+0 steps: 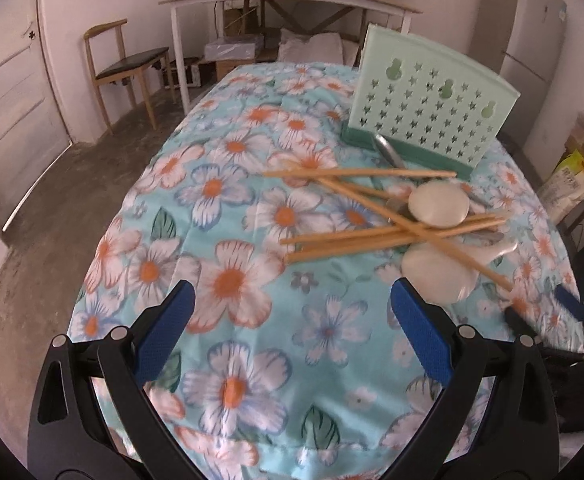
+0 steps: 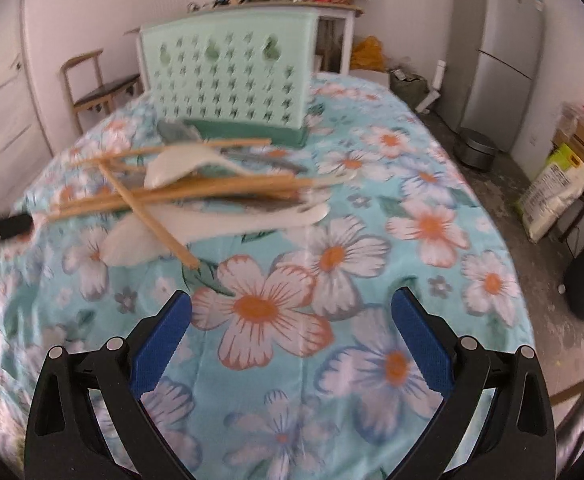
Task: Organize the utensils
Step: 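Move the left tool to the white plastic spatula and close on it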
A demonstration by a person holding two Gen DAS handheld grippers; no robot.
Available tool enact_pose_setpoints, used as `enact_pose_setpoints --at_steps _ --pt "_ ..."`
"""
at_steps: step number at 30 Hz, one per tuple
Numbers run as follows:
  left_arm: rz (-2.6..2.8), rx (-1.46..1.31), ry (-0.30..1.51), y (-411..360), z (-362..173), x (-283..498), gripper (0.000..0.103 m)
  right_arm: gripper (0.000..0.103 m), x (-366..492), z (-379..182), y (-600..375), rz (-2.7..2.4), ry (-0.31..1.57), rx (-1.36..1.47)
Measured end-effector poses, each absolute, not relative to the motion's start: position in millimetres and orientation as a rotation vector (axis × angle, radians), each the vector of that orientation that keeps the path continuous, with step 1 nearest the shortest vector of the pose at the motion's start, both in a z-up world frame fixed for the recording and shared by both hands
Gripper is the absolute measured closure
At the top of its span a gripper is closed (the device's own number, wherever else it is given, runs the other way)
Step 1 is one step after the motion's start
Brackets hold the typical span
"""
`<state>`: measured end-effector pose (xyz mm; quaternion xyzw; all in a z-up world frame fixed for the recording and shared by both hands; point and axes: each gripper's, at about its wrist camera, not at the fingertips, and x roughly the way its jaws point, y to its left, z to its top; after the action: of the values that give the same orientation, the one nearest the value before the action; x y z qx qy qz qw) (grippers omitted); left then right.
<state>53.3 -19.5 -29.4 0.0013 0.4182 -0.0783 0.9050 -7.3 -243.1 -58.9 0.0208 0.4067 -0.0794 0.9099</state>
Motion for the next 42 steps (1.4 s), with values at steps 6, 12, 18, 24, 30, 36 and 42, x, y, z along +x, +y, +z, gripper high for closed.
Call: enact_pose_setpoints --at_steps 6,12,18,24,30,36,42 --pt "-0.191 -0.059 0.815 -15 -23 66 0.008 0.005 -6 -71 -252 -0.093 0.839 0.099" --pt "-0.204 -0.087 0.785 -15 -19 81 0.008 0.005 -11 -71 -262 -0.009 0.828 0.132" --pt "-0.241 -0.116 0.774 -20 -15 91 0.008 0.005 -10 -69 -269 -0.011 0.813 0.218" --pt "-0.297 -0.119 0.790 -26 -21 85 0.009 0.005 -8 -67 -277 0.001 0.817 0.279" --pt "-0.378 -0.135 0.808 -29 -27 68 0.014 0.005 -8 -66 -283 0.032 0.825 0.313" --pt "-0.481 -0.181 0.886 -37 -40 60 0.036 0.011 -7 -62 -290 0.071 0.846 0.333" --pt "-0.545 -0.178 0.934 -52 -51 61 0.054 0.025 -8 -55 -300 0.091 0.844 0.334"
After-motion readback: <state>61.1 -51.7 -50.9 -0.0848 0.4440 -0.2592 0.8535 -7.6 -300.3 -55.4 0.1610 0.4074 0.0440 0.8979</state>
